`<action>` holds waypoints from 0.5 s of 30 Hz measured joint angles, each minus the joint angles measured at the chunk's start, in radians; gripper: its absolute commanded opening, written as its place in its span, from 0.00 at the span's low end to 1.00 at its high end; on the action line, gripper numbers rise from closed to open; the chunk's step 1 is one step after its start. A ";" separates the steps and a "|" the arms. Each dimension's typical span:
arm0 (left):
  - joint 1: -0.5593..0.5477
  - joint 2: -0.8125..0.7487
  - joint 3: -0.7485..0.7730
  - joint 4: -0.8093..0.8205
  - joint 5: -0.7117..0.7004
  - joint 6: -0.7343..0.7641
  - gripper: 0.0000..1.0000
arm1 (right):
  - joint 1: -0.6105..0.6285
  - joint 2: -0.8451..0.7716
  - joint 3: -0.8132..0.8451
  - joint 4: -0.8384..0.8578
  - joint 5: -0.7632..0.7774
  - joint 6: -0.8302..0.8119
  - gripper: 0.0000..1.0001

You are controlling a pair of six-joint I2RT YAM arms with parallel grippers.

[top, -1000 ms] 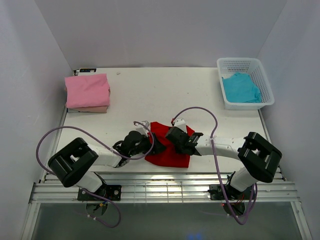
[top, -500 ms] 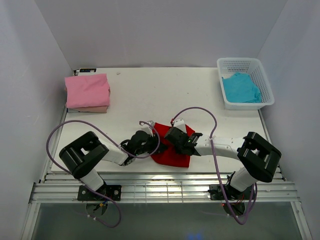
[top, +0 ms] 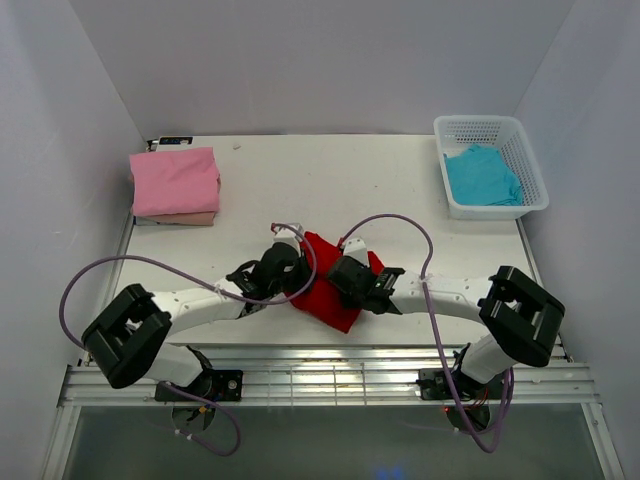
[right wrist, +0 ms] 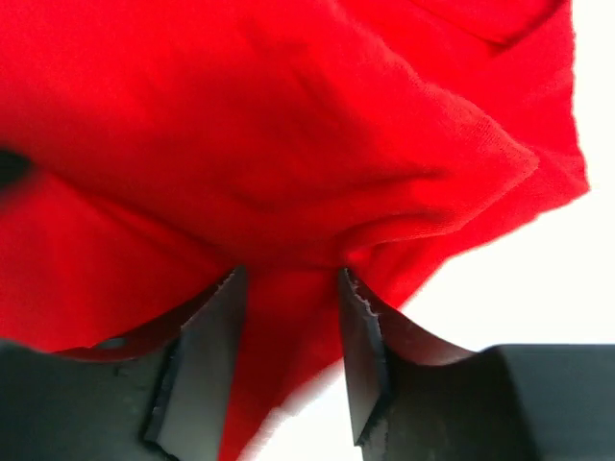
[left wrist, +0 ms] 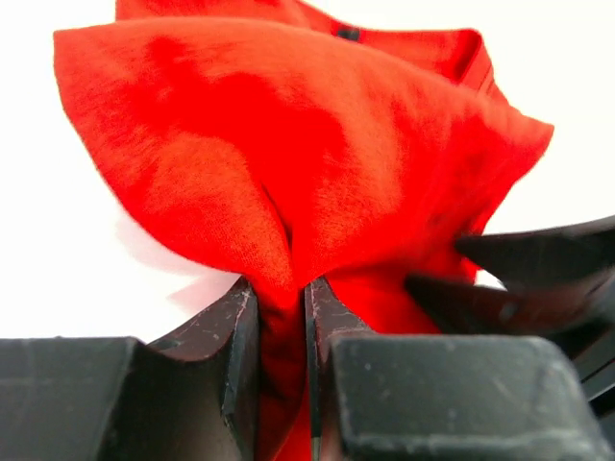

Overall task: Fold and stack the t-shirts
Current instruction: Fold the tshirt, then neatly place the folded tshirt to the corner

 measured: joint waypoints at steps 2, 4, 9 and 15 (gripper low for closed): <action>0.027 -0.040 0.061 -0.105 -0.029 0.049 0.00 | 0.004 -0.011 0.002 -0.005 0.000 0.000 0.51; 0.076 -0.066 0.133 -0.190 -0.063 0.107 0.00 | 0.004 -0.021 0.002 -0.017 0.002 -0.003 0.51; 0.210 -0.045 0.298 -0.299 -0.114 0.238 0.00 | 0.003 -0.026 0.002 -0.063 0.000 -0.011 0.52; 0.334 0.079 0.463 -0.385 -0.103 0.378 0.00 | 0.003 -0.035 -0.017 -0.060 -0.002 -0.015 0.52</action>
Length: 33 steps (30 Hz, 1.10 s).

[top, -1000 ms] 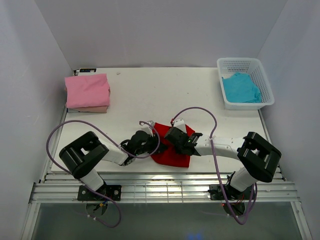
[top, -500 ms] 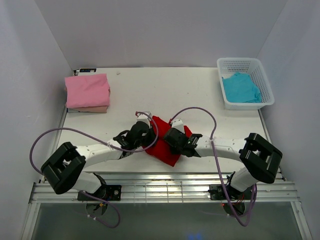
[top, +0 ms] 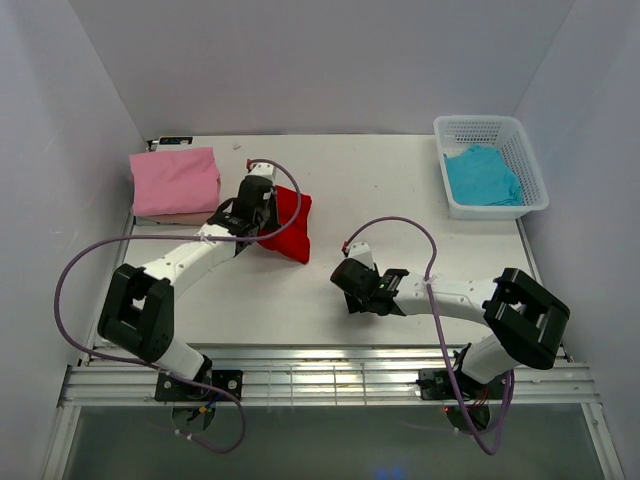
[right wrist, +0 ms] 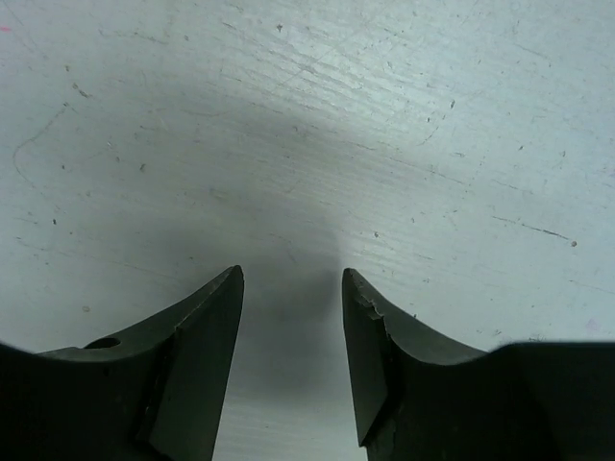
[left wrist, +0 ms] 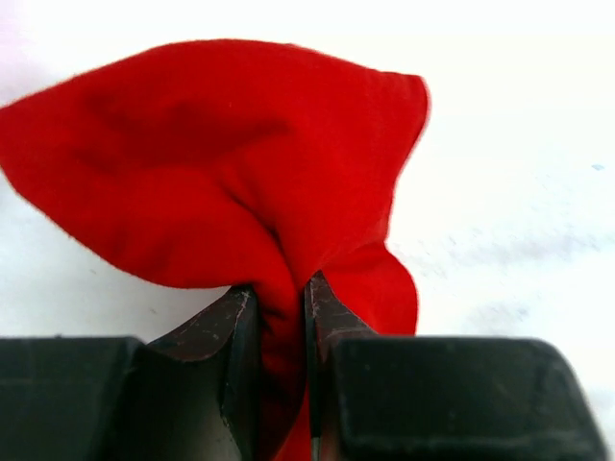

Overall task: Fold and stack the t-shirts
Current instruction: Neatly place the folded tshirt to the corner

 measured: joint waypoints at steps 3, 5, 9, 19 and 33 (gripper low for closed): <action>0.061 0.066 0.068 -0.029 0.026 0.048 0.00 | 0.000 -0.001 -0.019 0.005 -0.001 -0.001 0.52; 0.106 0.107 0.117 -0.049 0.050 0.072 0.00 | 0.000 -0.001 -0.029 0.006 -0.005 -0.003 0.52; 0.191 0.211 0.270 -0.101 0.093 0.118 0.00 | 0.000 -0.001 -0.035 0.021 -0.012 -0.011 0.52; 0.354 0.388 0.674 -0.210 0.194 0.209 0.00 | 0.000 0.048 -0.025 0.143 -0.071 -0.043 0.52; 0.503 0.484 0.863 -0.285 0.282 0.257 0.00 | 0.001 0.131 0.035 0.228 -0.094 -0.101 0.52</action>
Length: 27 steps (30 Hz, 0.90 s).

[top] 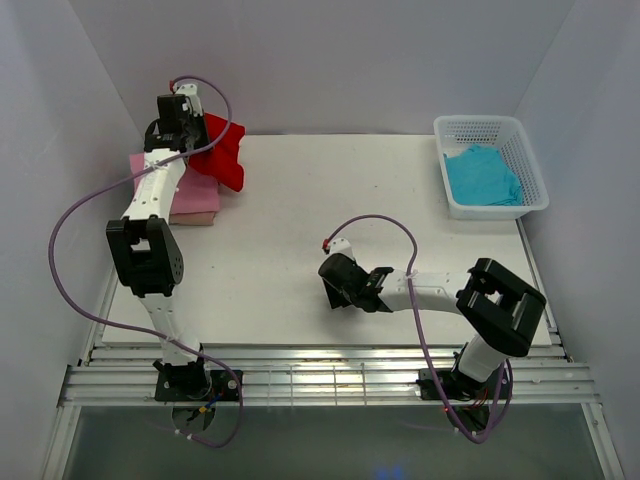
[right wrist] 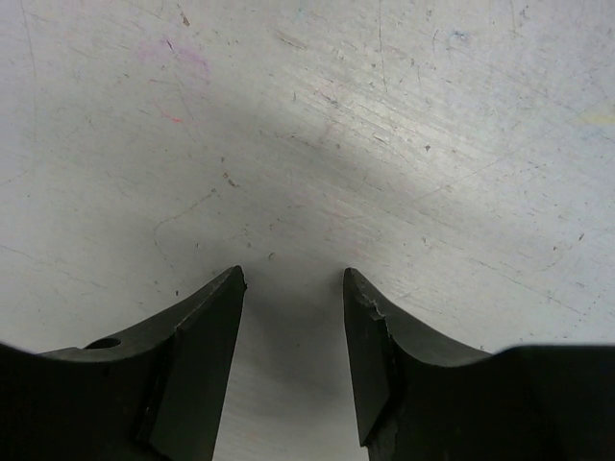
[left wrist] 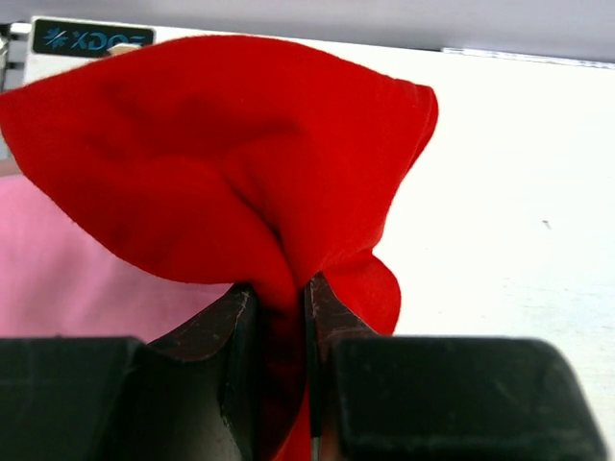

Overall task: Fold and stack the t-shirts
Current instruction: Neatly place the folded tshirt to the corner

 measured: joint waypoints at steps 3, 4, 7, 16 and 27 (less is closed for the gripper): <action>0.038 0.021 0.027 -0.024 0.015 0.005 0.00 | 0.001 0.007 0.004 0.010 -0.001 -0.005 0.52; 0.048 0.036 0.055 -0.035 0.020 0.006 0.00 | 0.002 0.009 0.005 0.013 -0.001 -0.006 0.52; 0.077 0.072 0.131 -0.045 0.035 0.007 0.00 | 0.003 0.012 0.006 0.021 -0.003 -0.007 0.52; 0.094 0.133 0.294 -0.068 0.091 0.003 0.00 | 0.027 0.050 0.043 0.040 -0.012 -0.007 0.52; 0.157 0.133 0.227 -0.037 0.132 -0.013 0.00 | 0.060 0.089 0.082 0.053 -0.016 -0.006 0.51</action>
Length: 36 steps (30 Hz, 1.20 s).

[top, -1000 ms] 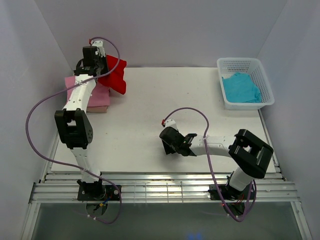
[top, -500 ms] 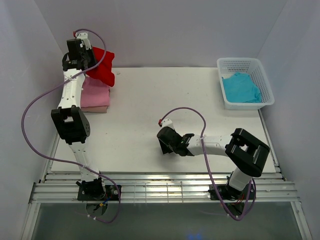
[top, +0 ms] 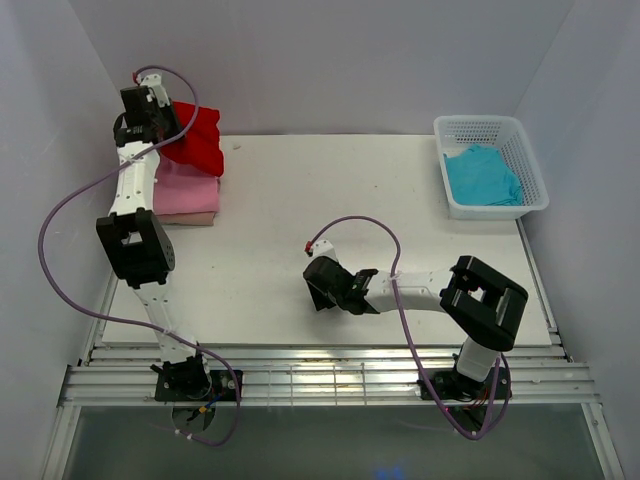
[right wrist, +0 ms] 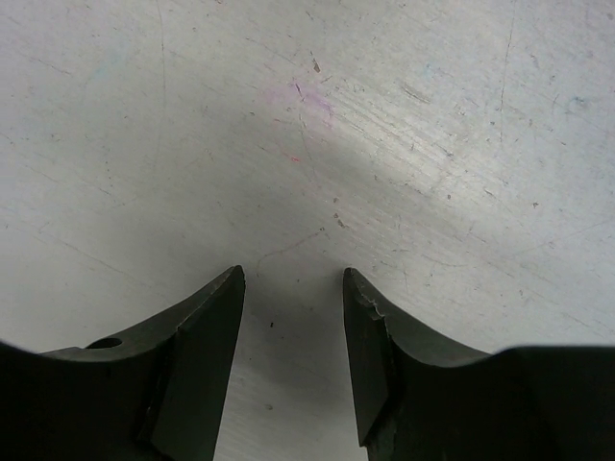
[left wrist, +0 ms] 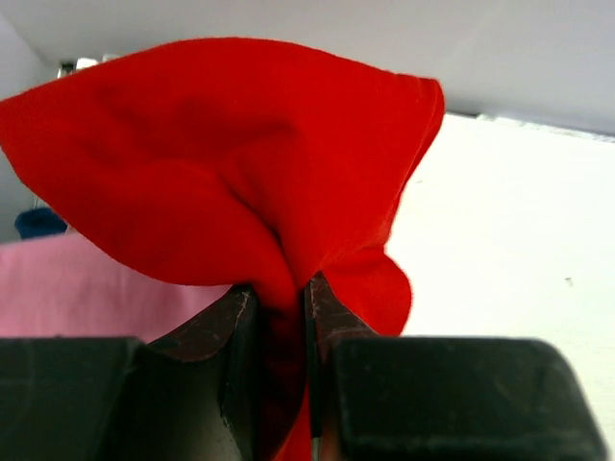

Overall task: Fold and stack the t-shirts
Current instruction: Neatly place the folded tshirt to the corner

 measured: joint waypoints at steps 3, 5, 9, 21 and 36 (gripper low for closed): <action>0.039 0.000 -0.066 0.018 0.009 -0.010 0.00 | 0.003 0.001 0.000 0.002 0.002 -0.001 0.51; 0.065 -0.001 -0.103 0.024 0.021 -0.018 0.00 | 0.003 0.001 0.000 0.002 0.003 -0.002 0.51; 0.111 -0.002 -0.138 0.031 0.040 -0.036 0.00 | 0.006 0.002 0.000 0.002 0.009 -0.002 0.51; 0.148 -0.071 -0.245 0.076 0.018 -0.044 0.00 | 0.032 0.006 0.014 -0.032 0.024 -0.005 0.51; 0.150 -0.077 -0.353 0.102 -0.035 -0.043 0.01 | 0.053 0.006 0.028 -0.069 0.019 0.005 0.51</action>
